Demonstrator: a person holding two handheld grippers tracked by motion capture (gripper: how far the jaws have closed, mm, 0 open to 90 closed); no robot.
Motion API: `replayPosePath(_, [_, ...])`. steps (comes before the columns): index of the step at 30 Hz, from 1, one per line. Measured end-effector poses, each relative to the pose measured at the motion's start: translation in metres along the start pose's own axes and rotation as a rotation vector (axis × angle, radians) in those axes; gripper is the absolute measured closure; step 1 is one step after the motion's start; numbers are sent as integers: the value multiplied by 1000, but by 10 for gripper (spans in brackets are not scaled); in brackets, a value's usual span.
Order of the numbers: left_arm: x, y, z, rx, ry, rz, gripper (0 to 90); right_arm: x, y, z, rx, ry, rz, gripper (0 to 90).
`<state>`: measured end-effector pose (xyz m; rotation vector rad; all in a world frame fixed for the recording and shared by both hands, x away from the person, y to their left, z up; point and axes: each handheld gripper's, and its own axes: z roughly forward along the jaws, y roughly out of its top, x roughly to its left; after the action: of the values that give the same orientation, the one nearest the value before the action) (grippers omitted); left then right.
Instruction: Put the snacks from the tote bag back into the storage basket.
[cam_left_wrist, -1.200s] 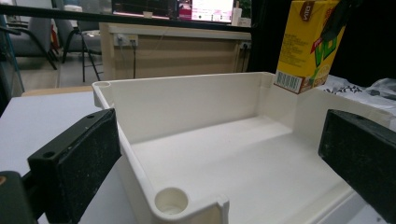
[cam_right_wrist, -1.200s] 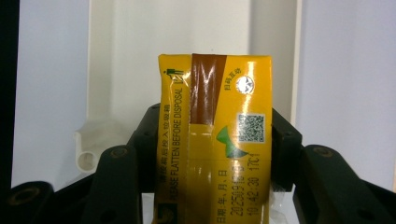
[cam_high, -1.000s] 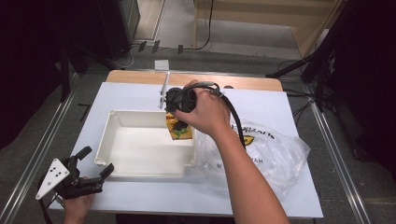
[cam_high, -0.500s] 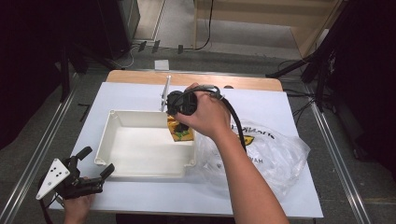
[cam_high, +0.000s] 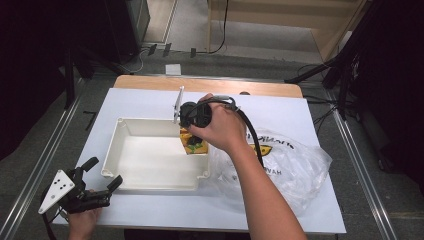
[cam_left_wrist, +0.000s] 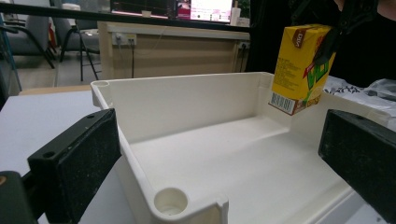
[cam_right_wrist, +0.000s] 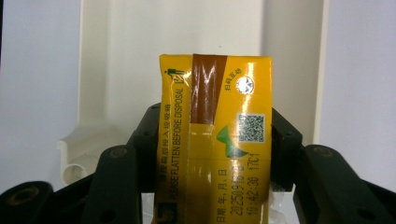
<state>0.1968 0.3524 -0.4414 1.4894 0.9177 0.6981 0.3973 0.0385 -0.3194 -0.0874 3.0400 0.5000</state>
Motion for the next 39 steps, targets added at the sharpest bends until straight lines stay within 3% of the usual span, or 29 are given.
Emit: replayPosePath(39, [1, 0, -1, 1, -4, -2, 0, 1, -9, 28, 0, 18, 5, 520])
